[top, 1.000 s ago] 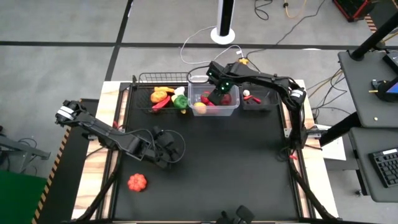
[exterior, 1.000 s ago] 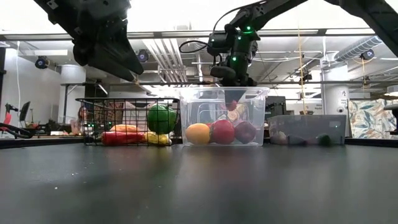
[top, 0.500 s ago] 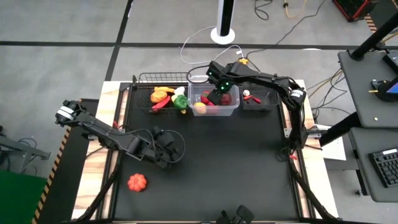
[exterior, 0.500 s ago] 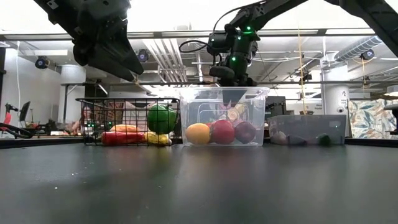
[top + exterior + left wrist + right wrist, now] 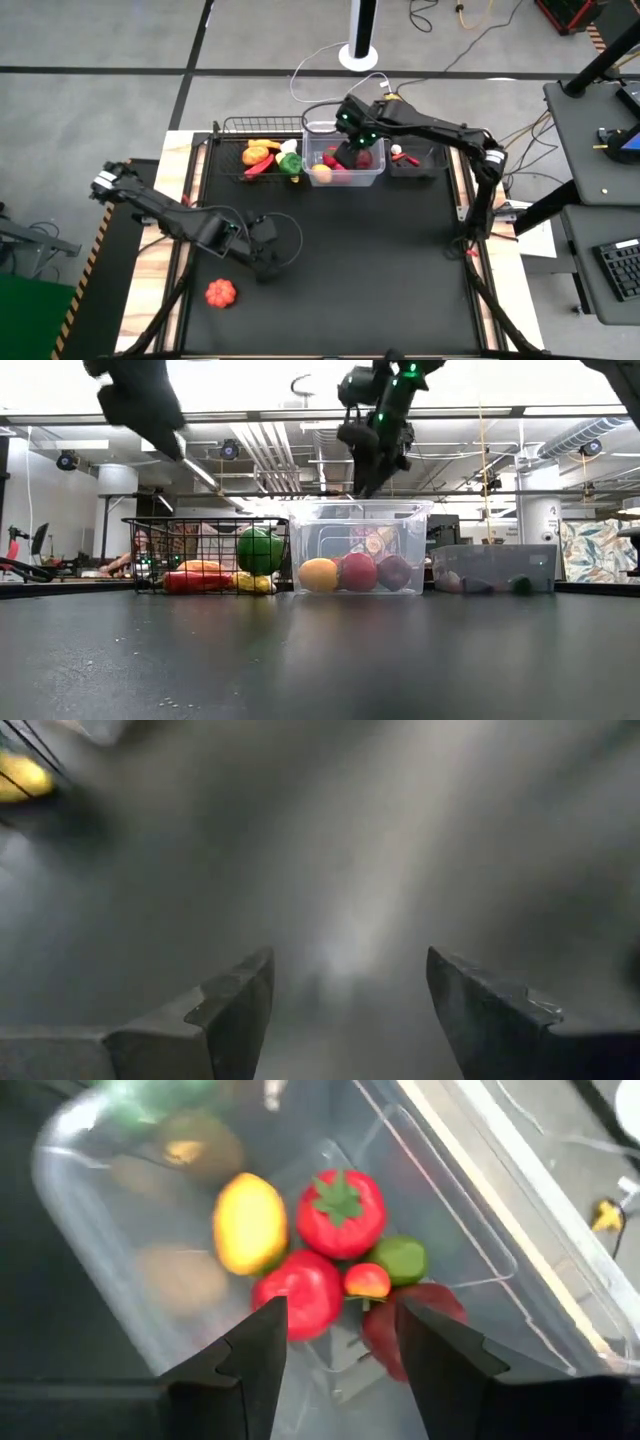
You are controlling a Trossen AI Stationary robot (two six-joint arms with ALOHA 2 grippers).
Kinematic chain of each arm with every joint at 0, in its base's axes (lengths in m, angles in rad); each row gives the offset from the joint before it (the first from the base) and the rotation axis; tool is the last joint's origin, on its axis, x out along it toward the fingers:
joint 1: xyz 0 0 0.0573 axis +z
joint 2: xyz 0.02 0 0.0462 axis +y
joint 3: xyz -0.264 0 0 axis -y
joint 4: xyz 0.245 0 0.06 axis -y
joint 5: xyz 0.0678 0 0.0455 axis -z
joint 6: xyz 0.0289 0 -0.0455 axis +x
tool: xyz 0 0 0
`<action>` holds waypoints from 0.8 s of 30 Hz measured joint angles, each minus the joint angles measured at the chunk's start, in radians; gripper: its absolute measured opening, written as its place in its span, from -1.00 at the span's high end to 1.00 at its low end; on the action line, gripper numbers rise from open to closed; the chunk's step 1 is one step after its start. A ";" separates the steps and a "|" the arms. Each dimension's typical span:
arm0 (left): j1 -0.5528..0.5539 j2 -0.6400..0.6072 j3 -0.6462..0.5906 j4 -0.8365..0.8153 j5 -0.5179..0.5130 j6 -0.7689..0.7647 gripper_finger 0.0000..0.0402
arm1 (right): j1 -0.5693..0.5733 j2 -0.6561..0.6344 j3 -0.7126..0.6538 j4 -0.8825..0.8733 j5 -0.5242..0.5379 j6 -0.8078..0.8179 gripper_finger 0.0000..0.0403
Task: Sort produce into baskets
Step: Put the pumpkin into the wire basket
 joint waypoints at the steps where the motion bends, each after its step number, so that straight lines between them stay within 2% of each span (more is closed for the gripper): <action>1: -0.010 0.007 0.034 -0.046 0.042 -0.007 -0.21 | 0.012 -0.014 0.000 0.000 0.005 -0.001 0.13; 5: -0.066 0.046 0.150 -0.235 0.197 -0.072 -0.21 | 0.073 -0.073 0.000 0.002 0.042 -0.012 0.13; 11: -0.175 0.122 0.240 -0.452 0.313 -0.146 -0.21 | 0.164 -0.129 0.000 0.002 0.082 -0.014 0.14; 19: -0.373 0.163 0.216 -0.466 0.398 -0.379 -0.21 | 0.268 -0.157 0.000 -0.003 0.083 -0.005 0.14; 24: -0.467 0.168 0.189 -0.468 0.391 -0.504 -0.21 | 0.317 -0.170 0.000 -0.006 0.083 0.006 0.14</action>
